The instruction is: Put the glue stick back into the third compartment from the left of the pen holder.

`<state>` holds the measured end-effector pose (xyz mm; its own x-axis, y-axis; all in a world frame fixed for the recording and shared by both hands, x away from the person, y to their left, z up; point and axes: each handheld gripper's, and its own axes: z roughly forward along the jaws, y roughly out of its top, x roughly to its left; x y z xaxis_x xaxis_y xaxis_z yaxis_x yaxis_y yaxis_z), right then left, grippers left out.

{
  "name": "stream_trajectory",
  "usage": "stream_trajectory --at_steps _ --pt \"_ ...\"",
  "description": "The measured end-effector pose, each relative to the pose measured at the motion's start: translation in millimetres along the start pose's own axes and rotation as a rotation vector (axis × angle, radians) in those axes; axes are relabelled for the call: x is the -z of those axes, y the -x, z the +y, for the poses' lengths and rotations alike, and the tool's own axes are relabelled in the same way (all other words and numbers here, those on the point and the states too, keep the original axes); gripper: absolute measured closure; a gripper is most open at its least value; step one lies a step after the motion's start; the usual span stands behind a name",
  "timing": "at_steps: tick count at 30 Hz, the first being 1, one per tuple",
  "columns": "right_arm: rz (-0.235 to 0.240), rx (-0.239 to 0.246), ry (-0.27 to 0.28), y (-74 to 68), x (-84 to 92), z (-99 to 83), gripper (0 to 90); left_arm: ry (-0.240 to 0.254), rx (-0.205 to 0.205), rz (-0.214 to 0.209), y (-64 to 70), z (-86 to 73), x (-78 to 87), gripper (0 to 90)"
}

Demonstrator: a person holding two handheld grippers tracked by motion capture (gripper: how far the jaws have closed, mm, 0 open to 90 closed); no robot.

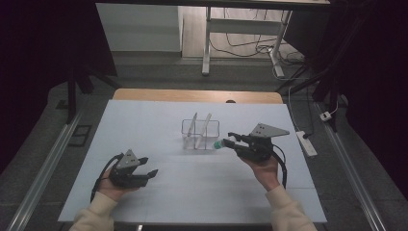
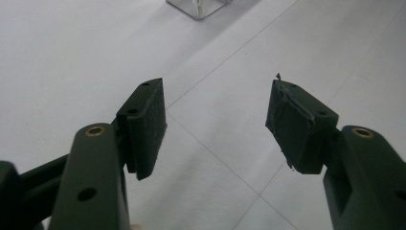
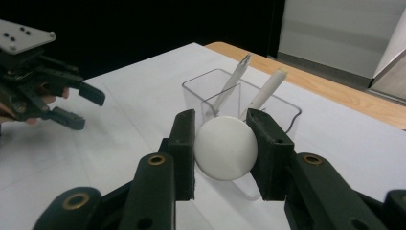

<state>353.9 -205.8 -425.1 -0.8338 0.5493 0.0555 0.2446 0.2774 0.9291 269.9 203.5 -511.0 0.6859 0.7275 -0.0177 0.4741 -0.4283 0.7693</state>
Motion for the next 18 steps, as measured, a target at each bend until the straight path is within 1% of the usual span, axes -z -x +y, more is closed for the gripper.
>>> stream_trajectory --at_steps 9,14,18 --pt "-0.021 -0.001 0.022 9.6 -5.0 19.7 64.5 -0.005 0.004 -0.001 -1.3 -0.3 -0.4 38.5" --pt "-0.032 -0.005 0.011 15.8 -12.3 29.1 64.5 -0.007 0.004 -0.001 -1.8 0.1 -1.1 38.4" --pt "-0.043 -0.007 -0.007 21.7 -21.2 33.4 64.5 -0.009 0.012 -0.002 -2.5 -0.5 -1.5 37.8"
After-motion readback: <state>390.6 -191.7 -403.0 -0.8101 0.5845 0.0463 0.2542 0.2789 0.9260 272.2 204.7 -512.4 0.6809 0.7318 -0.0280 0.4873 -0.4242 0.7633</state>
